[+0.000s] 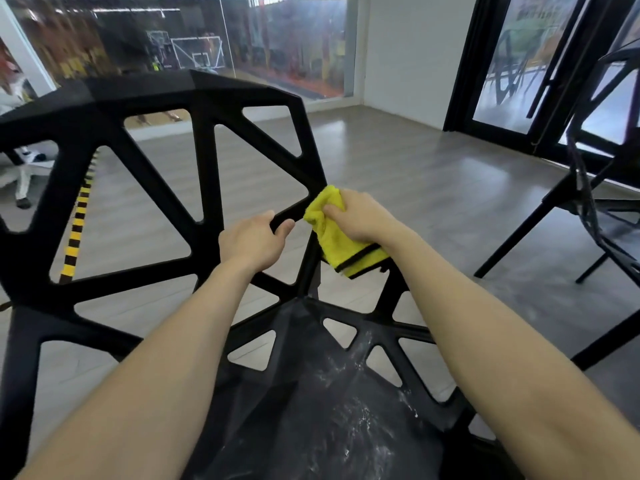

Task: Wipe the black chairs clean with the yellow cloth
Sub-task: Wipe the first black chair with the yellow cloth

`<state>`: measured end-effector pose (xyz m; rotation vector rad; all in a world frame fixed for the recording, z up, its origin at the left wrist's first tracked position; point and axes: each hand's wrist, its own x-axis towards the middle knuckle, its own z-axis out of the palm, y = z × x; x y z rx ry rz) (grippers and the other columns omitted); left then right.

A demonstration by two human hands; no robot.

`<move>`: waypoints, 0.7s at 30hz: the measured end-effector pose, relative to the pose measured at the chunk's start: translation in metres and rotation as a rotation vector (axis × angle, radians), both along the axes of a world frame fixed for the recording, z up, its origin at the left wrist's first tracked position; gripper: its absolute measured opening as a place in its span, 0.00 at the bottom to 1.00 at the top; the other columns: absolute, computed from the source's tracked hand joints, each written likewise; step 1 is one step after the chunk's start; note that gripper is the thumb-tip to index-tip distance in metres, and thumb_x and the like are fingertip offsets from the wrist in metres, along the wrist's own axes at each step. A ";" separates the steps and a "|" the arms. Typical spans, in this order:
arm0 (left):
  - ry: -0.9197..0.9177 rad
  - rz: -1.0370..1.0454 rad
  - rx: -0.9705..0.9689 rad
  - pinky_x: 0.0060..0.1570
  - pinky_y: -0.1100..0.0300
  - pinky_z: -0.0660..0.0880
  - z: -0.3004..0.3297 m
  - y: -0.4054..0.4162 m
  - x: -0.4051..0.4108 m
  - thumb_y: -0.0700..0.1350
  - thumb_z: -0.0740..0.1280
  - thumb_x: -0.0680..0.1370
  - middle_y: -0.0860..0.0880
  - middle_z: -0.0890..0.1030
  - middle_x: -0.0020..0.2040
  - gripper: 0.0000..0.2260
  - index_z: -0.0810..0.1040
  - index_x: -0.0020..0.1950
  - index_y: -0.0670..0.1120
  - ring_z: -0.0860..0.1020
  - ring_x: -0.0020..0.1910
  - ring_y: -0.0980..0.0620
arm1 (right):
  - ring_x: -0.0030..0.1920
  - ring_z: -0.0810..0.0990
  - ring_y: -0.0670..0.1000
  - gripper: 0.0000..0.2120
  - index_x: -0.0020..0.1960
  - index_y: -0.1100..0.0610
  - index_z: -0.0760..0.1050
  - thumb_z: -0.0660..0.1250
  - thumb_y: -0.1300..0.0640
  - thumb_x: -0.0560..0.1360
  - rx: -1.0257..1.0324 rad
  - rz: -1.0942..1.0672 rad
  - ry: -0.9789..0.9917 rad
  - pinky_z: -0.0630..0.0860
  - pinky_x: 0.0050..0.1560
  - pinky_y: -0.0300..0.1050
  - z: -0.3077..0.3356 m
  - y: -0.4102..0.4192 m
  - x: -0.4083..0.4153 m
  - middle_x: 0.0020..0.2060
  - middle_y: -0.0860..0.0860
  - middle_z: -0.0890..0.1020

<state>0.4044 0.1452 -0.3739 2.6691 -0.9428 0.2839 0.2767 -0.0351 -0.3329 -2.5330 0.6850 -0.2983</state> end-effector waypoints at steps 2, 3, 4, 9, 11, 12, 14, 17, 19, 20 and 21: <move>-0.001 -0.002 -0.005 0.40 0.51 0.67 -0.001 0.000 0.000 0.68 0.53 0.86 0.53 0.79 0.40 0.22 0.68 0.42 0.54 0.78 0.43 0.46 | 0.60 0.79 0.67 0.21 0.68 0.59 0.73 0.61 0.44 0.85 -0.103 -0.031 -0.005 0.73 0.52 0.55 -0.015 0.003 -0.024 0.59 0.62 0.82; -0.006 -0.006 -0.016 0.39 0.51 0.67 -0.001 0.000 0.000 0.68 0.54 0.86 0.52 0.79 0.39 0.22 0.68 0.42 0.53 0.78 0.41 0.47 | 0.59 0.79 0.68 0.21 0.68 0.59 0.72 0.62 0.44 0.85 -0.167 -0.060 0.001 0.71 0.50 0.55 -0.024 0.005 -0.041 0.58 0.63 0.83; -0.008 -0.010 -0.029 0.38 0.52 0.67 -0.001 0.000 -0.002 0.67 0.54 0.86 0.52 0.79 0.39 0.22 0.68 0.43 0.53 0.77 0.40 0.48 | 0.57 0.79 0.69 0.22 0.68 0.59 0.71 0.62 0.43 0.85 -0.218 -0.094 0.003 0.69 0.48 0.55 -0.031 0.009 -0.059 0.56 0.64 0.83; -0.032 -0.010 -0.022 0.36 0.53 0.66 -0.002 -0.002 -0.005 0.67 0.54 0.86 0.52 0.78 0.38 0.21 0.68 0.43 0.53 0.77 0.39 0.48 | 0.56 0.79 0.65 0.22 0.63 0.62 0.74 0.57 0.42 0.87 -0.090 -0.021 0.047 0.68 0.48 0.51 -0.008 0.001 -0.030 0.54 0.62 0.81; -0.049 -0.002 -0.018 0.38 0.52 0.67 -0.003 -0.003 -0.002 0.68 0.53 0.86 0.52 0.78 0.39 0.21 0.68 0.44 0.53 0.77 0.41 0.46 | 0.54 0.79 0.59 0.21 0.61 0.60 0.77 0.56 0.43 0.88 0.020 0.036 0.023 0.69 0.49 0.50 0.005 -0.004 -0.002 0.55 0.58 0.82; -0.063 0.000 -0.014 0.38 0.51 0.67 -0.003 -0.003 0.000 0.68 0.53 0.85 0.52 0.78 0.39 0.21 0.68 0.44 0.53 0.77 0.42 0.45 | 0.54 0.80 0.58 0.21 0.62 0.58 0.78 0.57 0.43 0.87 0.044 0.043 -0.002 0.71 0.50 0.50 0.005 -0.006 0.005 0.55 0.57 0.83; -0.084 0.002 -0.017 0.37 0.52 0.66 -0.004 -0.002 0.001 0.68 0.52 0.86 0.52 0.78 0.38 0.22 0.68 0.44 0.53 0.77 0.39 0.46 | 0.57 0.81 0.60 0.20 0.64 0.57 0.78 0.59 0.42 0.86 0.024 0.034 -0.016 0.74 0.52 0.52 -0.008 -0.008 -0.008 0.56 0.57 0.84; -0.070 0.000 -0.013 0.36 0.52 0.64 -0.004 -0.003 0.001 0.68 0.51 0.86 0.52 0.78 0.37 0.22 0.70 0.46 0.53 0.75 0.36 0.49 | 0.55 0.81 0.63 0.19 0.61 0.56 0.75 0.62 0.40 0.85 0.029 -0.016 0.023 0.76 0.53 0.55 -0.036 -0.007 -0.090 0.53 0.59 0.85; -0.050 0.003 -0.013 0.36 0.52 0.64 -0.005 -0.002 0.002 0.68 0.52 0.86 0.51 0.79 0.37 0.22 0.70 0.46 0.53 0.75 0.36 0.50 | 0.47 0.81 0.59 0.16 0.56 0.54 0.72 0.63 0.40 0.84 0.096 -0.049 0.090 0.74 0.44 0.50 -0.047 0.000 -0.165 0.43 0.54 0.83; -0.051 0.001 -0.011 0.36 0.52 0.65 -0.005 -0.002 0.001 0.68 0.52 0.86 0.51 0.79 0.37 0.22 0.70 0.46 0.52 0.75 0.36 0.50 | 0.45 0.81 0.57 0.15 0.55 0.52 0.72 0.63 0.40 0.84 0.121 -0.061 0.129 0.72 0.41 0.48 -0.052 0.004 -0.191 0.40 0.51 0.82; -0.056 0.004 -0.011 0.37 0.52 0.65 -0.005 -0.003 0.001 0.68 0.52 0.86 0.51 0.79 0.37 0.22 0.70 0.46 0.52 0.75 0.36 0.49 | 0.45 0.82 0.57 0.15 0.54 0.51 0.72 0.63 0.40 0.84 0.122 -0.063 0.165 0.71 0.41 0.47 -0.055 0.005 -0.205 0.40 0.50 0.81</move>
